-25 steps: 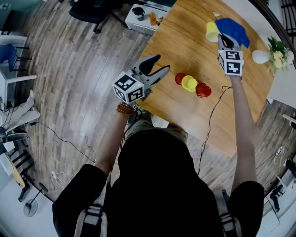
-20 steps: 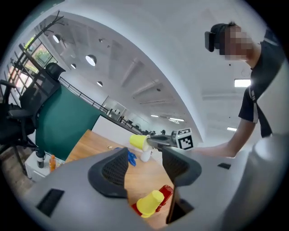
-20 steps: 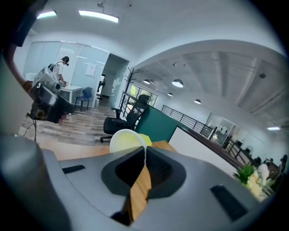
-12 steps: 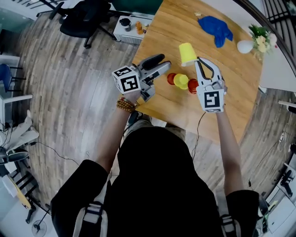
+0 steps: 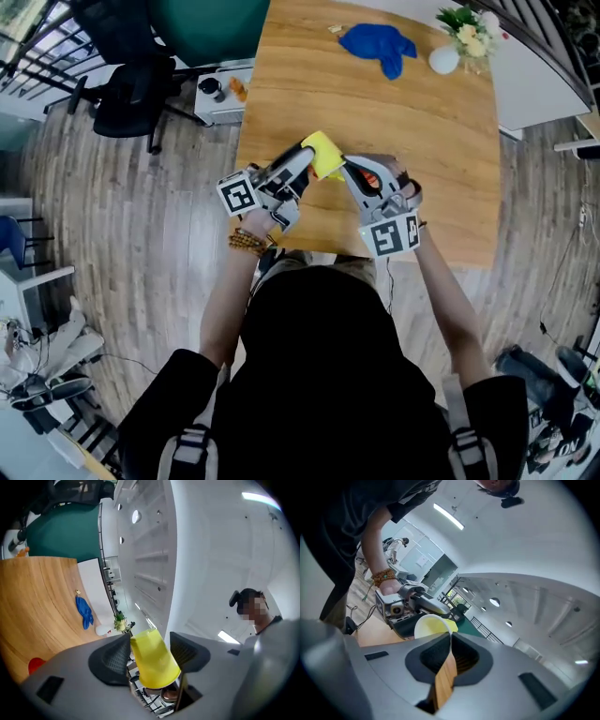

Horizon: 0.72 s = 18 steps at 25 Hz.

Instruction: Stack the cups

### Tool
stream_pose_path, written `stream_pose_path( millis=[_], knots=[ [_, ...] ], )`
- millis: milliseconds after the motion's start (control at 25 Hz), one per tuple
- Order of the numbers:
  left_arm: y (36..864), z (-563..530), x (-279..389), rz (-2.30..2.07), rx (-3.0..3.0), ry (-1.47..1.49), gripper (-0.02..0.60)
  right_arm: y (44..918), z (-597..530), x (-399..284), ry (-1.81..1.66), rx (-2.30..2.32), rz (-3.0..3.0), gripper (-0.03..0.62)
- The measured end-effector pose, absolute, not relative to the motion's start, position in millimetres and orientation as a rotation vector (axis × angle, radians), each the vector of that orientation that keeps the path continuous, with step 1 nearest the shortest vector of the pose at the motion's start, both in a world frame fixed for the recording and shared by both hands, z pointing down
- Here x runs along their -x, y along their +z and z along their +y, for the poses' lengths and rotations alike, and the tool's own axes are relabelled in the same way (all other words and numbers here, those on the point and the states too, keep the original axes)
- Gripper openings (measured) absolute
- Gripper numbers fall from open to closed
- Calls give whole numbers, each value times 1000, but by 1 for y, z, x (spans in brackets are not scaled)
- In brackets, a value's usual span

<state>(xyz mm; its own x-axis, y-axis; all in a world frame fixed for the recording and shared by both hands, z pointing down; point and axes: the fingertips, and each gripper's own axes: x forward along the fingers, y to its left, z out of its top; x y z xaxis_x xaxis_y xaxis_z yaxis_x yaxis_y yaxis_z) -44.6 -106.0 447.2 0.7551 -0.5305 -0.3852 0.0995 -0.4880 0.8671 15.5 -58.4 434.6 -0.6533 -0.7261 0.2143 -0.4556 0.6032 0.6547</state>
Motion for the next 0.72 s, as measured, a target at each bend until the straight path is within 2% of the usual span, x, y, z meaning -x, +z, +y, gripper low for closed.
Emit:
stream_pose_path(
  millis=[200,320,520,720],
  knots=[
    [449,-97,32,-211,-1859,-763,266,454,-29,-25,-717,-882,-2398,34],
    [452,-87,21,-191,-1945,-658,218,465,-12,-34,-698,-861,-2384,43],
    [463,-79,6,-229,-2113,-477,213,488,-4,-49,-652,-852,-2321,52],
    [467,-88,-9,-381,-2327,-326,209,504,-9,-72,-393,-973,-2372,97]
  ],
)
